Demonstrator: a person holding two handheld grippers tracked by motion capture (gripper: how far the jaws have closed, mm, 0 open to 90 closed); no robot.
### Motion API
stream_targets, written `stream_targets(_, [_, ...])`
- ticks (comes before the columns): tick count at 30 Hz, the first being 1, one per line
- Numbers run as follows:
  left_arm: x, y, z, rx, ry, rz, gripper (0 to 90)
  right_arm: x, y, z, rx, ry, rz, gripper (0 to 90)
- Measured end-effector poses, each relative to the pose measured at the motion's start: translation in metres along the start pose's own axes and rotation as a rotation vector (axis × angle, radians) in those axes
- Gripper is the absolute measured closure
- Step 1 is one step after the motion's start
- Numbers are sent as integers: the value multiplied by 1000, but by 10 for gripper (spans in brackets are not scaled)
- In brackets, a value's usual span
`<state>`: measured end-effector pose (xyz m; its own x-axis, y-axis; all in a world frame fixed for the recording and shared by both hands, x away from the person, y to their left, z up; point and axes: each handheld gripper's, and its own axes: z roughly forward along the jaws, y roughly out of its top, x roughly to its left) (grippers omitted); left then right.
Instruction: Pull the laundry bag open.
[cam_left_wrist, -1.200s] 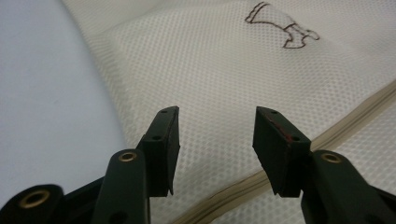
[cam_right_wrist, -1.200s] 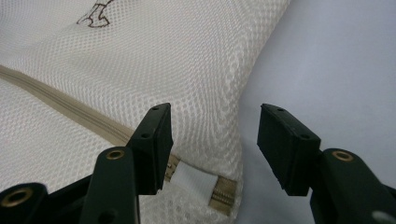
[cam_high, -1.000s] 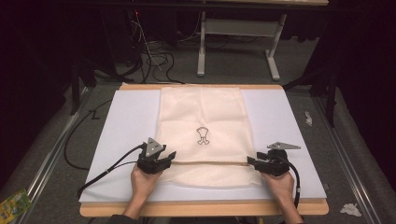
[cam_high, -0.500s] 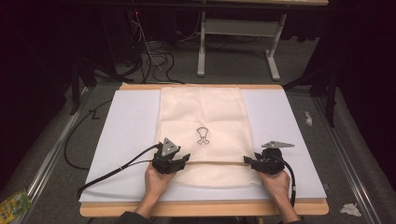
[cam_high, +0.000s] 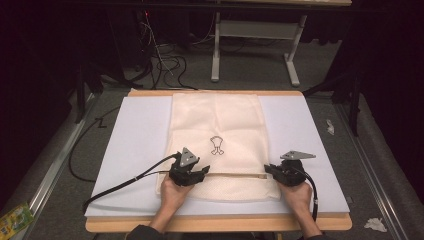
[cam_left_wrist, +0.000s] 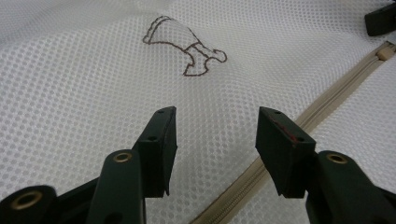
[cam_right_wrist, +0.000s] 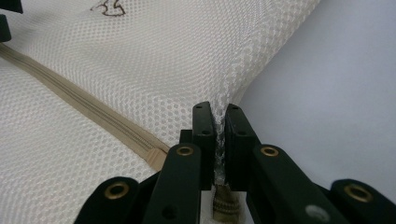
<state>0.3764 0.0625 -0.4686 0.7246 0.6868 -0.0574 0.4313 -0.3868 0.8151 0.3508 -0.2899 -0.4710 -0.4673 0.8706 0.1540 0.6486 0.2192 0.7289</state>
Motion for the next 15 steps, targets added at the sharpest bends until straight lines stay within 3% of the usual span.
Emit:
stream_targets(7, [-1,3,1,-8,-28,-28,486,0,3,-7,-29,30,4,873])
stream_targets(15, [-13,13,5,-3,-56,7,489,3,9,-13,-45,39,-4,876])
